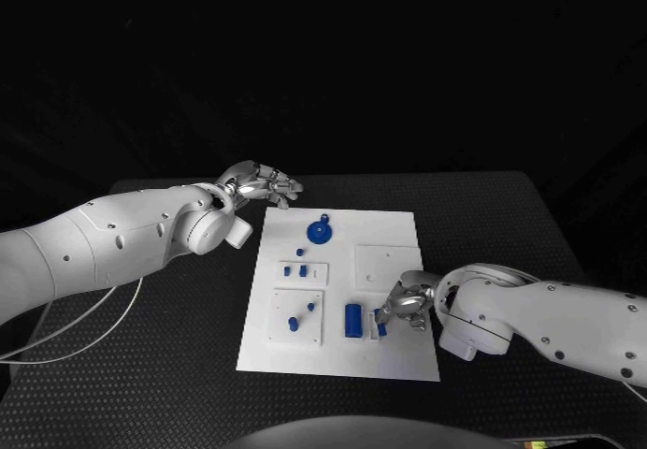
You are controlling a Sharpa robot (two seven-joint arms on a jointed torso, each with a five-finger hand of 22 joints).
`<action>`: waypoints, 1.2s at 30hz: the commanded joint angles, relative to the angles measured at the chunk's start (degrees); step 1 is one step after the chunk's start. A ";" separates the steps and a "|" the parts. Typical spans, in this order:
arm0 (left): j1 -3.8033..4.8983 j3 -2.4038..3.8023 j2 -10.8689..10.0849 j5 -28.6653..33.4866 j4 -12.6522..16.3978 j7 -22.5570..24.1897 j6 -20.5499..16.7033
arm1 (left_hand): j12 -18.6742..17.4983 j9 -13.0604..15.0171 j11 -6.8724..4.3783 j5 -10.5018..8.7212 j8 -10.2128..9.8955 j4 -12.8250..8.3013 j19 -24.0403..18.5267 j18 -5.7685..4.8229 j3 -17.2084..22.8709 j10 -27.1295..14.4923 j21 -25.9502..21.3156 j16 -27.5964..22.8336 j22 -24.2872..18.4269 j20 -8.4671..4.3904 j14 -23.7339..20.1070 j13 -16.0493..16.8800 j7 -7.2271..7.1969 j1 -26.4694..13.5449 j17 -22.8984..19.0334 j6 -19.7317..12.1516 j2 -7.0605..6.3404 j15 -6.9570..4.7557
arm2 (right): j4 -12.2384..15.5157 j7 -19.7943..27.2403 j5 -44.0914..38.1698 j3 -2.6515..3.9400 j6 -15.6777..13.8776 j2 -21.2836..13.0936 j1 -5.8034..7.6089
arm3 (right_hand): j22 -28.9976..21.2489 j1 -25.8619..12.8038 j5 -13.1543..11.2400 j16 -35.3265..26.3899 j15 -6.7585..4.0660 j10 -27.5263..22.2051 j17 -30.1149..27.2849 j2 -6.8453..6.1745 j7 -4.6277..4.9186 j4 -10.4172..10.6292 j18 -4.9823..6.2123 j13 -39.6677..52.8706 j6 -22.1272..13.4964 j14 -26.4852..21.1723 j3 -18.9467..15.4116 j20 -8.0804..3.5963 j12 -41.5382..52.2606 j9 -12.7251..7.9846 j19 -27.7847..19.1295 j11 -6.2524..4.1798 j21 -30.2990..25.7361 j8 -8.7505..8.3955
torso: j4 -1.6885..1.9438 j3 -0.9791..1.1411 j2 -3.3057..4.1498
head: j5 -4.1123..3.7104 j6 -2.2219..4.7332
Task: Assemble the parts on the task board
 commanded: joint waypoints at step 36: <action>0.06 0.03 -0.01 0.07 0.32 0.20 0.85 | 0.40 -0.11 -0.15 0.01 0.27 0.27 -0.37 0.26 -0.04 -0.44 -0.49 -0.35 0.18 0.03 -0.15 -0.09 -0.13 0.39 0.18 -0.30 0.52 0.37 | -2.14 -0.57 -0.30 -0.01 0.97 2.23 -1.48 | -0.15 -1.94 -2.66 -0.49 0.08 -0.53 0.32 0.37 0.15 0.69 0.86 0.79 0.14 -0.46 -1.05 -0.11 -0.59 -0.15 -0.23 0.27 0.09 -0.23 | -0.04 0.13 0.04 | 0.66 -0.37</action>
